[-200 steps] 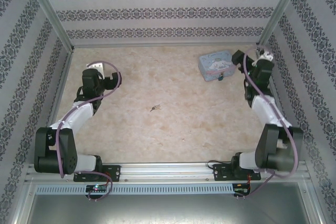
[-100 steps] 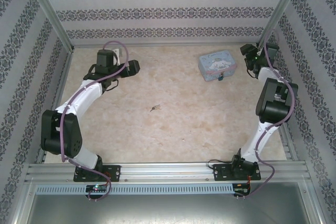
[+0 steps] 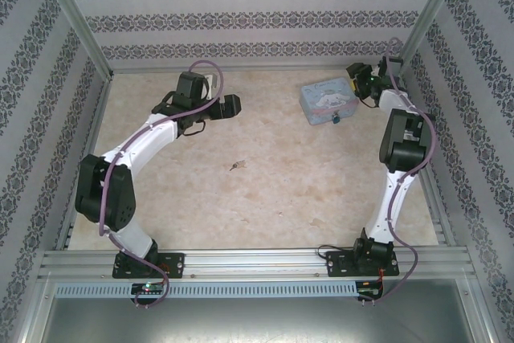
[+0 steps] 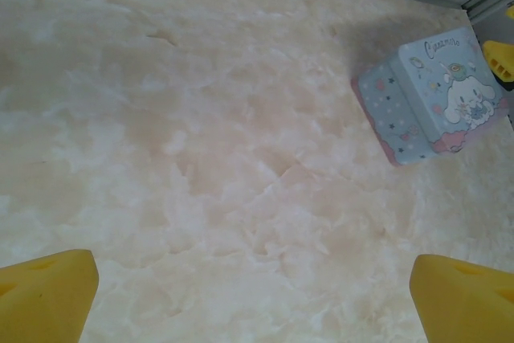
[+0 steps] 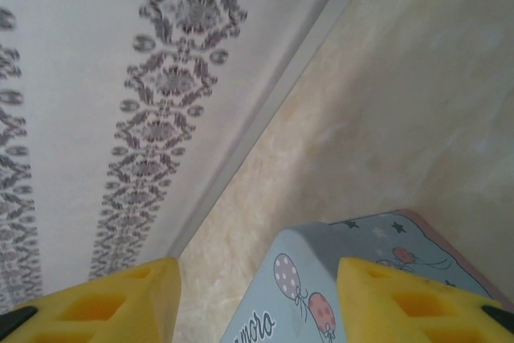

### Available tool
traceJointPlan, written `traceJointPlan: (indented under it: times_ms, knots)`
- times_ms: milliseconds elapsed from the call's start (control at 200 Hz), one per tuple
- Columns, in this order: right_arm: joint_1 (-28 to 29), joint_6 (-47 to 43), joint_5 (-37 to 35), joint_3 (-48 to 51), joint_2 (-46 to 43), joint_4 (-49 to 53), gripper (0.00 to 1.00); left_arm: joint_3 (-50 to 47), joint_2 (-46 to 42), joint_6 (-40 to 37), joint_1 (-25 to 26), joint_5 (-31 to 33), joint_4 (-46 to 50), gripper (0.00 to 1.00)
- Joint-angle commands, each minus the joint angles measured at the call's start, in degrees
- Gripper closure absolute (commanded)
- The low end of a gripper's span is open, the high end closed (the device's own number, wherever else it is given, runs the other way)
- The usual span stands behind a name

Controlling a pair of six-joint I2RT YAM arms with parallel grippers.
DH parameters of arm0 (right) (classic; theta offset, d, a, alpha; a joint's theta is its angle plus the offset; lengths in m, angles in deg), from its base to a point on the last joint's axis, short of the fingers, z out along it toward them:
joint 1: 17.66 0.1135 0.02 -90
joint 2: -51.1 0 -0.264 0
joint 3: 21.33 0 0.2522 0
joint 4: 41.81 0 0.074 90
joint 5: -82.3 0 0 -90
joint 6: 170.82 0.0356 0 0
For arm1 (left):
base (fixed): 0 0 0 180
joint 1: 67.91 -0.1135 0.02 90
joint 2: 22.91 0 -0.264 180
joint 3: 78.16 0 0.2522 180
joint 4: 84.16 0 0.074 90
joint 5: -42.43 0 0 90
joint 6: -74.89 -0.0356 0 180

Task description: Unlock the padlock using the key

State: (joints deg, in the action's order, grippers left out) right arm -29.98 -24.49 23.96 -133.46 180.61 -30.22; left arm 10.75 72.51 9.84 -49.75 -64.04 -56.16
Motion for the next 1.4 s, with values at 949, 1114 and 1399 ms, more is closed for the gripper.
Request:
traceJointPlan:
  times_ms: [949, 1114, 1399]
  knots:
    - [22.84, -4.23, -7.93, 28.76, -21.05, -4.04, 0.45, 1.09, 10.23, 4.27, 1.07, -1.22, -4.83, 0.00]
    - [26.00, -4.40, -8.07, 28.76, -19.58, -4.28, 0.46, 1.67, 12.32, 5.49, 1.06, -2.68, -6.18, 0.00]
    - [30.93, -3.91, -8.17, 28.55, -17.72, -5.10, 0.48, -1.80, 11.17, 6.69, 1.09, -3.58, -8.52, 0.00]
